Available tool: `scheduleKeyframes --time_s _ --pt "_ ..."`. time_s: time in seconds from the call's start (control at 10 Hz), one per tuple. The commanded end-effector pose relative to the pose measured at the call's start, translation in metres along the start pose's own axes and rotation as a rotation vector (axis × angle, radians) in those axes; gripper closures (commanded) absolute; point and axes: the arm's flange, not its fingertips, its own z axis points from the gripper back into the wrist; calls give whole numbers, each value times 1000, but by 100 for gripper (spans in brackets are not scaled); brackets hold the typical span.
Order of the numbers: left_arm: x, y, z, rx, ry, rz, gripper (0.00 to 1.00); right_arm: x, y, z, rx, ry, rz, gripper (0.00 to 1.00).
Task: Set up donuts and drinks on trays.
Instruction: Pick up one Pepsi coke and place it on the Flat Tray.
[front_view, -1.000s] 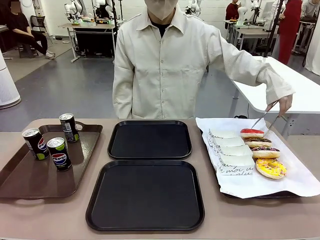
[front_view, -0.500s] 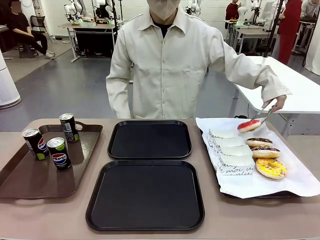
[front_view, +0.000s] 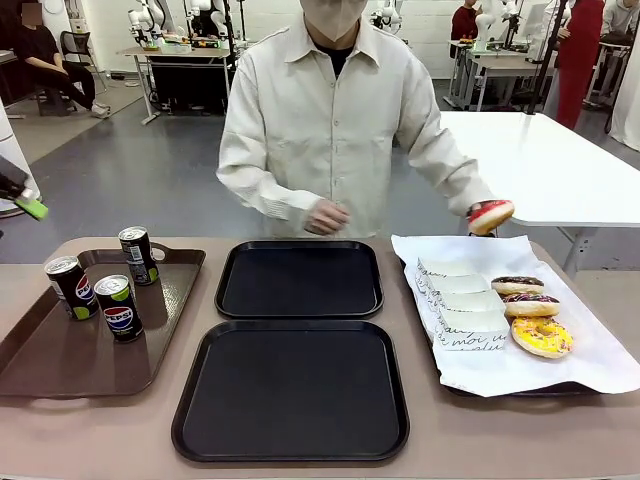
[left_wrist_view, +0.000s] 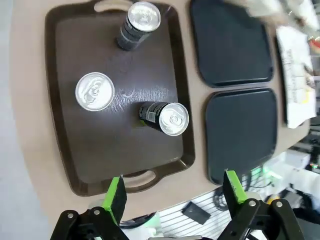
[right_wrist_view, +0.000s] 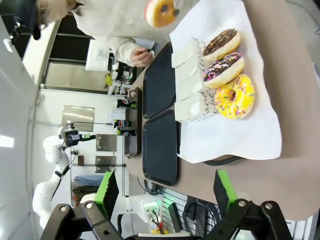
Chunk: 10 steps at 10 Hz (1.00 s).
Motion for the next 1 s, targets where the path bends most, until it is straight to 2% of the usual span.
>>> scheduleKeyframes --time_s 0.0,0.2,0.4,0.6,0.7,0.8,0.9 --pt "3 -30 -37 151 32 -22 0 -1 -2 1 19 0 10 0" --pt "-3 -57 -80 246 56 -68 0 -1 -2 1 19 0 10 0" --pt "-8 -67 -115 344 64 -83 0 -1 -2 1 19 0 10 0" --pt "-12 -70 -133 423 -14 -149 0 -1 -2 1 19 0 10 0" --pt "-11 -65 -130 423 -26 -146 0 -1 -2 1 19 0 10 0" --pt "-12 -70 -126 356 43 -149 0 -1 -2 1 19 0 10 0" --pt "-12 -70 -126 356 43 -149 0 -1 -2 1 19 0 10 0"
